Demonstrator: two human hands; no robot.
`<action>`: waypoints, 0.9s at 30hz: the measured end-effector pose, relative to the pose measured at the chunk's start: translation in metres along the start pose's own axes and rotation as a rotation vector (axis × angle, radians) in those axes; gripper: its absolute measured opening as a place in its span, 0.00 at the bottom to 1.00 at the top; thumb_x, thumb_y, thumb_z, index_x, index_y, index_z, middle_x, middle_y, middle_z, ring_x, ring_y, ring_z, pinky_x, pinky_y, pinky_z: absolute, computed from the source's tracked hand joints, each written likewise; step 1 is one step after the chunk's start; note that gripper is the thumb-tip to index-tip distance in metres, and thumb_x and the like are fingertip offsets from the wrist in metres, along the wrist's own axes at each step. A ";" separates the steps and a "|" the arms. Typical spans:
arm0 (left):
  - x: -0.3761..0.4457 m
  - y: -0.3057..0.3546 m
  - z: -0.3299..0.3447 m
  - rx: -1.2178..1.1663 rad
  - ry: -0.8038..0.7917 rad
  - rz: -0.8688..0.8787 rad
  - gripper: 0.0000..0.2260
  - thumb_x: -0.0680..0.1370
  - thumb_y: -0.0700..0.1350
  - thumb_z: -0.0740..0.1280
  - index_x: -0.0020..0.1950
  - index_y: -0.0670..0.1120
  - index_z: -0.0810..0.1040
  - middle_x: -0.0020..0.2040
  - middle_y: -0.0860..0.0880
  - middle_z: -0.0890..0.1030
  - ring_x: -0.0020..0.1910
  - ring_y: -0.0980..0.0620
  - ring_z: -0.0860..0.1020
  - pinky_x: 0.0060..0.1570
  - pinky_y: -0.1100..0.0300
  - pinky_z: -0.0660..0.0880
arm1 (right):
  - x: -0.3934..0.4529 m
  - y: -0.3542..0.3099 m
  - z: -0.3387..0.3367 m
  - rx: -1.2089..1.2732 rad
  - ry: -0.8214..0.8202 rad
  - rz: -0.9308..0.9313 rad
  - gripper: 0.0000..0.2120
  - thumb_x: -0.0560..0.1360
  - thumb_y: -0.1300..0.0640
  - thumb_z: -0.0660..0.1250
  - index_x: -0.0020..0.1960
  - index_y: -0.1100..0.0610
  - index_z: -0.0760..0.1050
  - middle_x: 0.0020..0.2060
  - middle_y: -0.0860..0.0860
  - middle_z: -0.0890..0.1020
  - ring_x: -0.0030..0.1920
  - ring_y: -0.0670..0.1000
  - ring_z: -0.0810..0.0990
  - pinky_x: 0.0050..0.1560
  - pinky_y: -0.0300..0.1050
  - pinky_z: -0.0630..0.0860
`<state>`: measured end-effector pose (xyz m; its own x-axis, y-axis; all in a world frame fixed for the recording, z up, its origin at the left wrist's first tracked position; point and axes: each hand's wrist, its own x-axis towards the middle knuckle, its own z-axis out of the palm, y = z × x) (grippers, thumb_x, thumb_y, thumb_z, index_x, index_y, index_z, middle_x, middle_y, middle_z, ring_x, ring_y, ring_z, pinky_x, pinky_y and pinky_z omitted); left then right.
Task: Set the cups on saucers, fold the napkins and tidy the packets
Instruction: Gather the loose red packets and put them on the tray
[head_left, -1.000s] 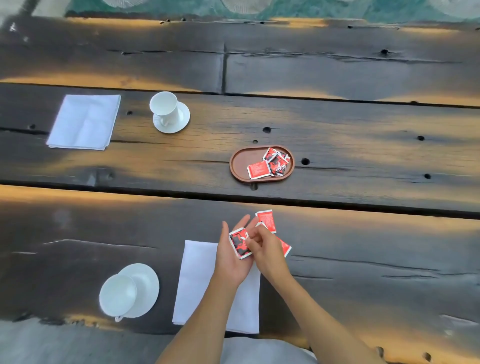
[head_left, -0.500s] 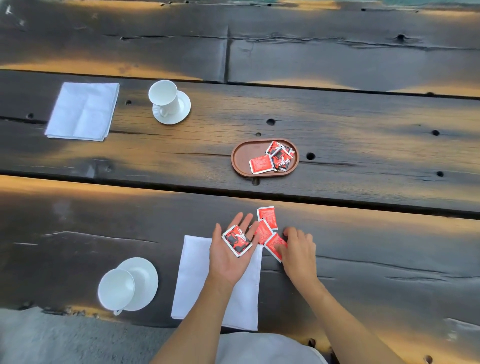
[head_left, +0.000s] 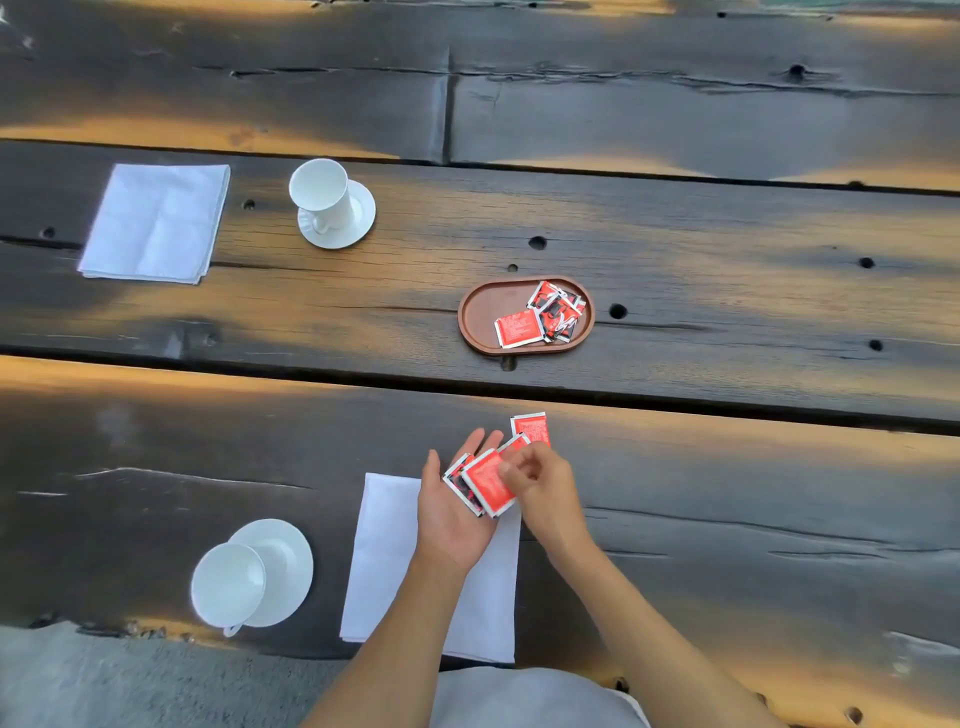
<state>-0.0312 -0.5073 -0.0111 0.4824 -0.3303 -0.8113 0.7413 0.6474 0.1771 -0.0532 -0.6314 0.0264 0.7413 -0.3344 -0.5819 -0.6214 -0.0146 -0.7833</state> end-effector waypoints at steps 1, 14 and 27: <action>0.000 -0.001 0.001 0.002 -0.009 -0.004 0.28 0.83 0.65 0.54 0.73 0.49 0.77 0.71 0.44 0.80 0.69 0.39 0.79 0.68 0.40 0.75 | -0.004 0.001 0.009 -0.045 0.000 -0.013 0.07 0.79 0.62 0.69 0.42 0.57 0.75 0.37 0.49 0.81 0.39 0.45 0.81 0.39 0.36 0.75; -0.006 0.014 -0.012 -0.086 -0.027 0.023 0.27 0.83 0.64 0.54 0.72 0.48 0.77 0.69 0.41 0.81 0.66 0.38 0.80 0.61 0.37 0.79 | 0.027 0.025 0.004 -0.812 0.172 -0.129 0.19 0.78 0.48 0.70 0.63 0.56 0.72 0.58 0.55 0.77 0.56 0.53 0.75 0.49 0.44 0.74; -0.003 0.020 -0.016 -0.066 0.011 0.040 0.27 0.83 0.64 0.55 0.71 0.48 0.78 0.68 0.40 0.82 0.64 0.39 0.82 0.58 0.39 0.81 | 0.017 -0.003 0.005 -0.118 0.230 -0.112 0.06 0.82 0.60 0.65 0.46 0.56 0.75 0.42 0.52 0.82 0.43 0.47 0.80 0.37 0.38 0.74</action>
<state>-0.0251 -0.4827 -0.0140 0.5058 -0.2956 -0.8104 0.6888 0.7040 0.1732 -0.0373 -0.6324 0.0180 0.7383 -0.5295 -0.4178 -0.5742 -0.1686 -0.8012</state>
